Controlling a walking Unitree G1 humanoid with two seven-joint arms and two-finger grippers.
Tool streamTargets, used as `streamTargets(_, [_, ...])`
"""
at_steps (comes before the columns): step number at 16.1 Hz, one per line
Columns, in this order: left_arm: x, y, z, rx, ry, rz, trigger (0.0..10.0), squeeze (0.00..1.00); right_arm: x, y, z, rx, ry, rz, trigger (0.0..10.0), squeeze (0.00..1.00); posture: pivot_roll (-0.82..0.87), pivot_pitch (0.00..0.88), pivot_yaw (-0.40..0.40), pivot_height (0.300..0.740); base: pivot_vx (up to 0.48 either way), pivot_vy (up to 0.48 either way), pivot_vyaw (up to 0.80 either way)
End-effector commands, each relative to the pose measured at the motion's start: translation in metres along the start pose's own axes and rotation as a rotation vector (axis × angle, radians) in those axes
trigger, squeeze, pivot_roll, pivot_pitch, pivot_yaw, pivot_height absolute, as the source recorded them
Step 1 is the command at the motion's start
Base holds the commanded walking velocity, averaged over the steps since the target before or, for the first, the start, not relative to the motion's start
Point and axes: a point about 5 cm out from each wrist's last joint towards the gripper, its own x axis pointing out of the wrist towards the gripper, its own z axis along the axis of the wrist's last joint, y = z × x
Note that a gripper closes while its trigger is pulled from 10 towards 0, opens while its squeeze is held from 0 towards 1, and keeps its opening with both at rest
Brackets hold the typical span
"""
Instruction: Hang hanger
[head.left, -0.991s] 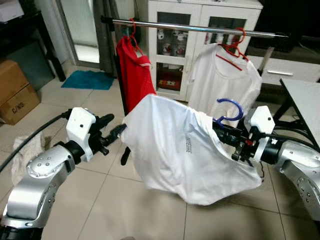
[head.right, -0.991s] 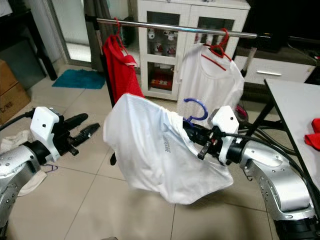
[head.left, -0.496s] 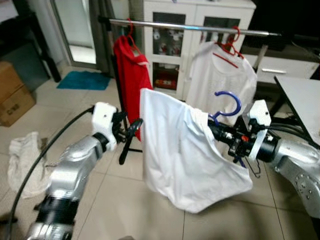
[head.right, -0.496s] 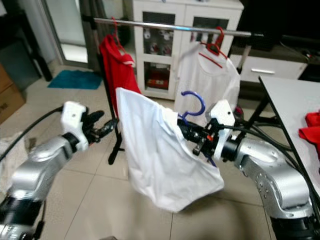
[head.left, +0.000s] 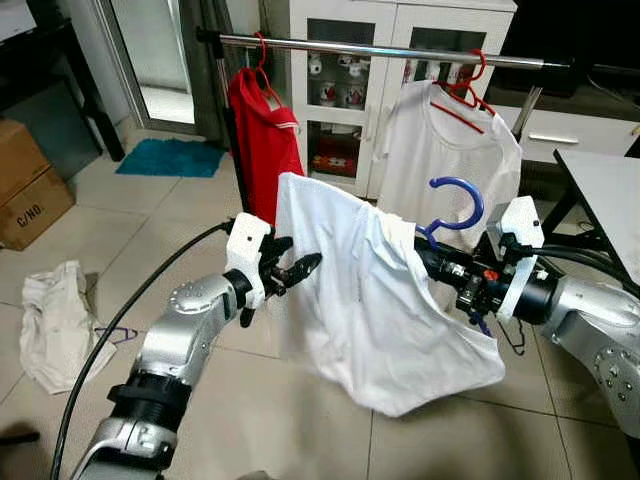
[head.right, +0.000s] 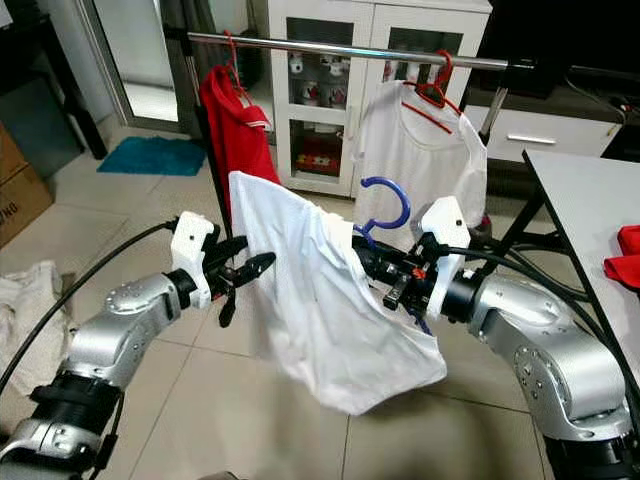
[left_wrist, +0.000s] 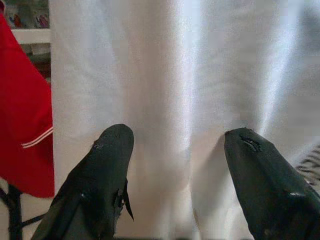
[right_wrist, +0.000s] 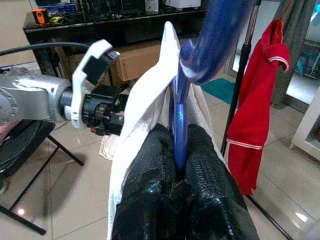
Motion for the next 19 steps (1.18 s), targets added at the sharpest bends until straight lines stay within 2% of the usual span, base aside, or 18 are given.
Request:
streamTargets(1, [0.005,0.005,0.004,0.036,-0.005,0.036,0.0,0.0,-0.002,0.003,0.009,-0.015,-0.038,0.008,10.0,0.0,-0.04,0.0,0.042,0.74,0.0,0.0,0.0])
streamTargets(6, [0.007,0.018,0.009,0.041,-0.039,0.094,0.0,0.0,-0.002,0.004,0.01,-0.012,-0.045,0.02,10.0,0.0,-0.03,0.0,0.04,0.74,0.0,0.0,0.0])
streamTargets(14, [0.013,0.017,0.01,0.03,-0.071,0.028,0.0,0.0,-0.002,0.006,0.012,-0.009,-0.042,0.039,10.0,0.0,-0.03,0.0,0.038,0.74,0.0,0.0,0.0])
streamTargets(19, [0.01,0.027,0.014,0.023,-0.109,0.084,0.0,0.0,-0.002,0.006,0.011,-0.009,-0.043,0.036,10.0,0.0,-0.03,0.0,0.04,0.74,0.0,0.0,0.0])
